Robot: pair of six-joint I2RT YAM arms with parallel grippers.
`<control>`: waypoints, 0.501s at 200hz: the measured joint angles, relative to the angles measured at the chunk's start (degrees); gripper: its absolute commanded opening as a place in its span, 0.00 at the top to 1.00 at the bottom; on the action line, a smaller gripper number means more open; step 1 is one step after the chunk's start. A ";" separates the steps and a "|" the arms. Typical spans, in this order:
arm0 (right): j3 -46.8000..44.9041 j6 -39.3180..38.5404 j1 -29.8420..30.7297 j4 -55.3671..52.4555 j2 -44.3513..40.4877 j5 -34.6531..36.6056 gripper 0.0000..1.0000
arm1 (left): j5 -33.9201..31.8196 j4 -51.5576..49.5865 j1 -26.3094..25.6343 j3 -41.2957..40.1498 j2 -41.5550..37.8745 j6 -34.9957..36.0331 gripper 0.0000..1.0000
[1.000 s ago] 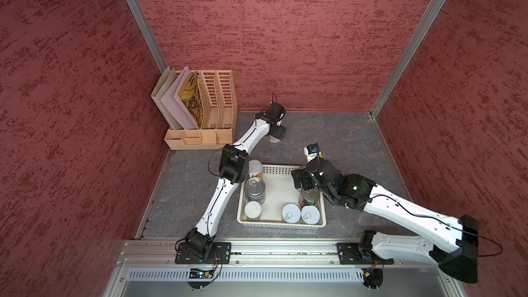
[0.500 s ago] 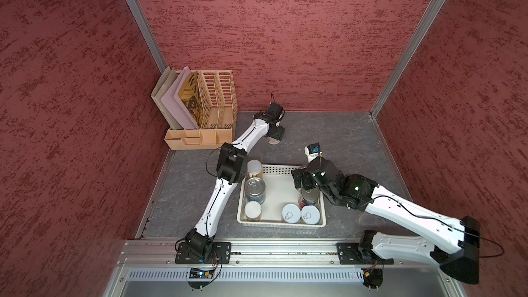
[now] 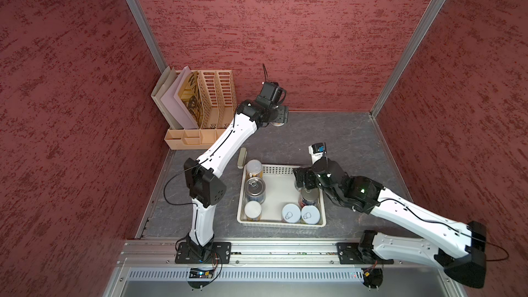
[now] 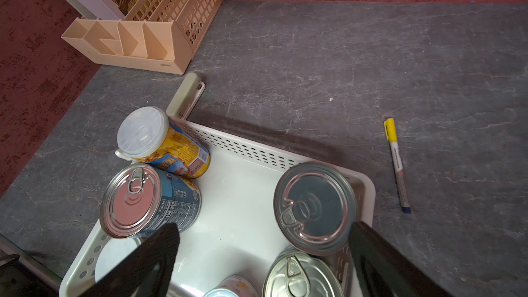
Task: Put the canned food in the basket
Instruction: Pick up the canned food from the center of the board, then place the canned food in the basket.
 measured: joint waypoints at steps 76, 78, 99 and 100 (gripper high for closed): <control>-4.94 2.89 -0.66 0.94 -10.54 6.01 0.02 | -10.12 -4.46 -17.55 -15.28 -13.09 -10.75 0.78; -5.11 3.04 -0.74 0.94 -10.82 6.16 0.02 | -10.27 -4.39 -18.08 -15.93 -13.42 -10.97 0.78; -6.71 4.07 -1.33 0.98 -13.62 8.07 0.01 | -11.23 -4.22 -22.36 -23.28 -16.98 -13.18 0.78; -6.84 4.17 -1.36 0.98 -13.81 8.24 0.02 | -11.28 -4.22 -22.45 -23.52 -17.09 -13.27 0.78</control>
